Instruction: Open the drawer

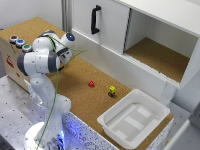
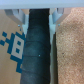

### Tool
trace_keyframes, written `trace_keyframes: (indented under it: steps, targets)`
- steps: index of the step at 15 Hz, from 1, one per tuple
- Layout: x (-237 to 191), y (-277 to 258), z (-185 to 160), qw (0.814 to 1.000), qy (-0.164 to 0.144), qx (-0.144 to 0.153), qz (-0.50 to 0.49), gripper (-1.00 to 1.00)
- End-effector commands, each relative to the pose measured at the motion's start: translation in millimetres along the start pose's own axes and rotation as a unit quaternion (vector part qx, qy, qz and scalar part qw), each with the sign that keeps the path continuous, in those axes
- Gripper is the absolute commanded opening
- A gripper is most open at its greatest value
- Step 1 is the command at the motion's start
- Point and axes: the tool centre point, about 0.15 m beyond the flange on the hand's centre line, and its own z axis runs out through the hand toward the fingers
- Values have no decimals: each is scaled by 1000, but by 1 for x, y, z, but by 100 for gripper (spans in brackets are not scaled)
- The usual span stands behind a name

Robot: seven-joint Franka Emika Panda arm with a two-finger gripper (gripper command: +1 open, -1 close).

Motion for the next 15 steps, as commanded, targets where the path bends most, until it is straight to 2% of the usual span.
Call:
trace_keyframes:
  steps: [1, 15]
  targets:
    - [19, 24, 1, 999, 7, 51, 7, -100]
    - [10, 74, -28, 999, 11, 32, 24, -100]
